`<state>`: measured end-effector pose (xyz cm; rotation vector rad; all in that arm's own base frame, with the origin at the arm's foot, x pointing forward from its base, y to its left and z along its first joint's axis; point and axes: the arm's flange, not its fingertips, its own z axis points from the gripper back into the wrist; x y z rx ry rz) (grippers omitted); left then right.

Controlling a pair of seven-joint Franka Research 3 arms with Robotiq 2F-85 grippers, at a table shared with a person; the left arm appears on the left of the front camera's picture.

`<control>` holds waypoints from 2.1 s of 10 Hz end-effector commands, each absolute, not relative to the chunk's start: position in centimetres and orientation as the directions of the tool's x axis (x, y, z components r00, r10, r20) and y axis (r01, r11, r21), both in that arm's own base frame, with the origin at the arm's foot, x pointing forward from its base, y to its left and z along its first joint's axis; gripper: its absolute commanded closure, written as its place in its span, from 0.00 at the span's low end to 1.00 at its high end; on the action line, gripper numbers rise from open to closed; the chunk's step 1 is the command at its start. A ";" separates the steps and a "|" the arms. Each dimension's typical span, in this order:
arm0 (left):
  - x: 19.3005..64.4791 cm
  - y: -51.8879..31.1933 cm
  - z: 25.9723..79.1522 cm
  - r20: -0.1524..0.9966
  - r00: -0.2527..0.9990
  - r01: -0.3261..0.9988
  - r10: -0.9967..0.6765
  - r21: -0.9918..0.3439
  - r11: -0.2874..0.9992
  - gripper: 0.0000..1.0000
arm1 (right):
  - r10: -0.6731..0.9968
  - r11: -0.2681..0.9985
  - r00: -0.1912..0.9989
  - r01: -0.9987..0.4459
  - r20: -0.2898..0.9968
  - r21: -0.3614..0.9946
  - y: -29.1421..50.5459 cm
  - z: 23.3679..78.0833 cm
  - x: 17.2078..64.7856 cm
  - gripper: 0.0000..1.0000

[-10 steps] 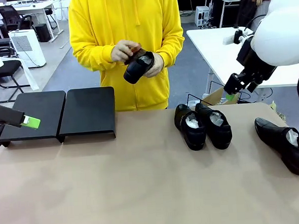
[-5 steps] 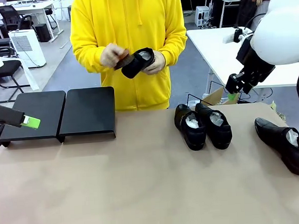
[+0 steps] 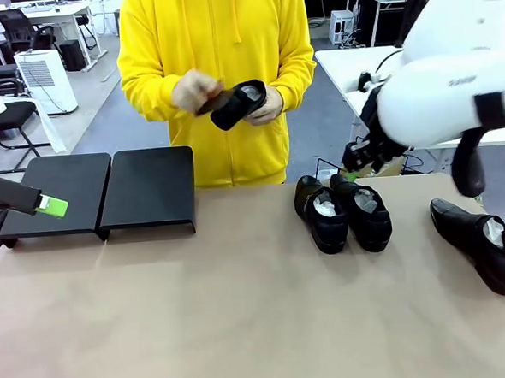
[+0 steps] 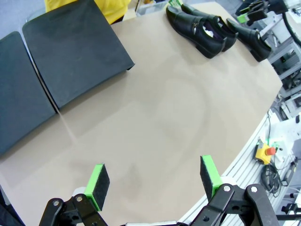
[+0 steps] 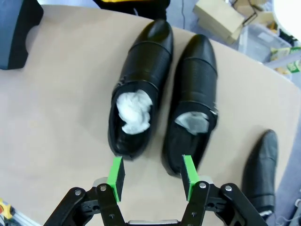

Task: Organize the shoes by placing them on the stand.
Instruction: Pick up one Shoe and place it in the middle of the table.

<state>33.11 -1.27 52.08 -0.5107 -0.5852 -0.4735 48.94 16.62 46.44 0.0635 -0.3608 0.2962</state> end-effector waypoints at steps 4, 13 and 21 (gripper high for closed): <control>33.1 -1.1 52.2 0.631 0.725 0.568 -0.277 -0.320 0.758 0.00 | 0.274 0.955 0.893 -0.297 0.357 0.009 16.6 46.4 48.9 0.36; 33.1 -1.1 52.2 0.631 0.725 0.568 -0.277 -0.320 0.758 0.00 | 0.062 0.996 0.984 -0.071 0.168 0.047 20.0 41.0 54.7 0.36; 33.1 -1.1 52.2 0.631 0.725 0.568 -0.277 -0.320 0.758 0.00 | 0.029 0.998 0.993 -0.034 0.112 0.045 20.3 37.1 56.9 0.36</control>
